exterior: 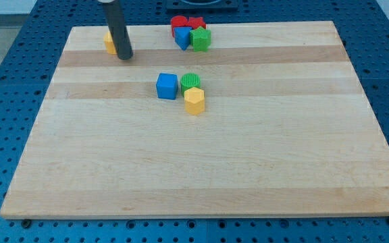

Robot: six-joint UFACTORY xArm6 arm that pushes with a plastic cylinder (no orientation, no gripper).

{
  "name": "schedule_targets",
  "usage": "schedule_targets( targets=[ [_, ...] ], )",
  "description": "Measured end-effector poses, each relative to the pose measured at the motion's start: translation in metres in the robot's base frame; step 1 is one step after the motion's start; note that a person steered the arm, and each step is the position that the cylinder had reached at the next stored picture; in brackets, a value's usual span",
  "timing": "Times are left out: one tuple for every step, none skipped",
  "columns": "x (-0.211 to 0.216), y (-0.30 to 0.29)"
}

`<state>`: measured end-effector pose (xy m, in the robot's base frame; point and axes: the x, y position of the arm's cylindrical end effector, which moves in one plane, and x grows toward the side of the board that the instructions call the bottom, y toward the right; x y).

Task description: Push the red circle along with red star slightly right

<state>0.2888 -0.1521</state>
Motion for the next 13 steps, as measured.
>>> schedule_targets(
  targets=[
    [-0.006,0.008],
    [-0.024,-0.038],
    [-0.042,-0.083],
    [-0.045,-0.086],
    [-0.040,-0.081],
    [-0.038,-0.081],
    [-0.038,-0.080],
    [-0.027,-0.014],
    [-0.024,0.011],
    [-0.041,-0.003],
    [-0.070,-0.010],
    [-0.096,-0.001],
    [-0.097,0.004]
  ],
)
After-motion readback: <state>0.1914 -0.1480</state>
